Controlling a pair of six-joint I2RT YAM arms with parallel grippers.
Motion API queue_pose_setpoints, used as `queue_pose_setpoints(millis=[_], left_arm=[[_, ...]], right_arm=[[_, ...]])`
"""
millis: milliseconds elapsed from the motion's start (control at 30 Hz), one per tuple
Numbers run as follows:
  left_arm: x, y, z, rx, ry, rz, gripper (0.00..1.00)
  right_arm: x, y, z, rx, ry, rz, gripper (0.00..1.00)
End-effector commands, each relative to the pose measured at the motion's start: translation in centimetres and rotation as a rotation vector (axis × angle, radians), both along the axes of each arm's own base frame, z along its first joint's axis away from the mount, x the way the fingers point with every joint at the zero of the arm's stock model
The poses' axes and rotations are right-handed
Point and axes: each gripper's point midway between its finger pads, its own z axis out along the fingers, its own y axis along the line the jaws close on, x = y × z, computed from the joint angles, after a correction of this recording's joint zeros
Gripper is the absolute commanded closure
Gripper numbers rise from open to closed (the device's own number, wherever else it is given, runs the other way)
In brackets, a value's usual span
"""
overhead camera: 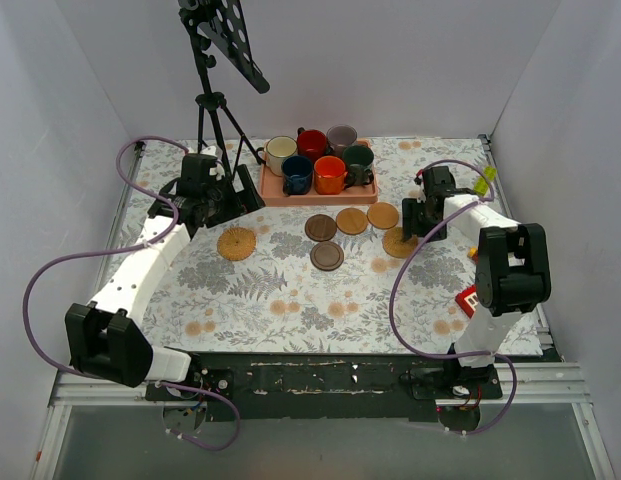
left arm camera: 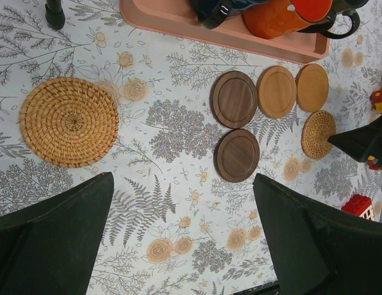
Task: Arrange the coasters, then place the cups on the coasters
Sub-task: Move the coaster to the center of the board.
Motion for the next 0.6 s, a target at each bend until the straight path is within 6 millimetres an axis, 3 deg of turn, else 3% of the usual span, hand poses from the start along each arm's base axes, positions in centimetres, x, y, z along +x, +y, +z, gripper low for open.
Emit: queue_pose_setpoints(millis=[0, 233, 567], left_arm=[[0.6, -0.4, 0.9, -0.016, -0.014, -0.012, 0.02], [1.0, -0.3, 1.0, -0.003, -0.017, -0.01, 0.02], [0.7, -0.2, 0.6, 0.0, -0.008, -0.005, 0.02]], right_arm=[[2.3, 0.3, 1.2, 0.019, -0.065, 0.02, 0.31], [2.5, 1.0, 0.5, 0.052, -0.056, 0.047, 0.33], [1.9, 0.4, -0.7, 0.022, -0.032, 0.047, 0.35]])
